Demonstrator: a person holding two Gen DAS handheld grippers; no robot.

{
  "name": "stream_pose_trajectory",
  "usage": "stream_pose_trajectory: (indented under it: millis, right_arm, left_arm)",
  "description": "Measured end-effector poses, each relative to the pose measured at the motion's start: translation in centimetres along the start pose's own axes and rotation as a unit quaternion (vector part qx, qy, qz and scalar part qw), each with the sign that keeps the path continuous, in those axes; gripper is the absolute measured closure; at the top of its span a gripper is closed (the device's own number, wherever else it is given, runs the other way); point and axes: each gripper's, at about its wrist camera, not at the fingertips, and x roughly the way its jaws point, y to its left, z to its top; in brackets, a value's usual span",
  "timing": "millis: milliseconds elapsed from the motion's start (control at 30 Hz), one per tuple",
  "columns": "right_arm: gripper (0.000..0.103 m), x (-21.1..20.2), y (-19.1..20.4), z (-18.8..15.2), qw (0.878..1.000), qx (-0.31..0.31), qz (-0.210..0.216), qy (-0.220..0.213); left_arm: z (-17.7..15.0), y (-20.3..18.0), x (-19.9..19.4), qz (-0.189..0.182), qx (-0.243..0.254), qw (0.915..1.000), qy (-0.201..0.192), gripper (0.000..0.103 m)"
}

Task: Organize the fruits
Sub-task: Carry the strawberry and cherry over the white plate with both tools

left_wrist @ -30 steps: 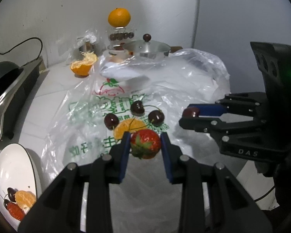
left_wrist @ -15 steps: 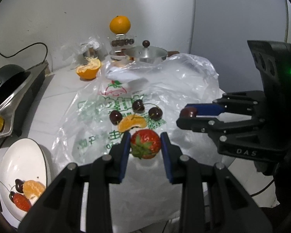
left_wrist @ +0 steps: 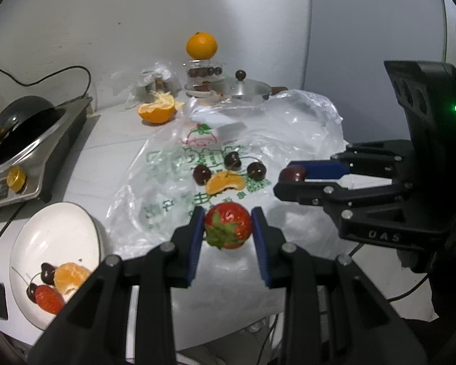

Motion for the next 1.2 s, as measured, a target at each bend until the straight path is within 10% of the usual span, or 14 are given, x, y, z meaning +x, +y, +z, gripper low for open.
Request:
stream_pose_trajectory:
  millis: [1200]
  right_arm:
    - [0.075,3.1,10.2,3.2,0.997,-0.068,0.015,0.022]
  left_arm:
    - [-5.0,9.9,-5.9,0.055,-0.065,0.9958,-0.034,0.071]
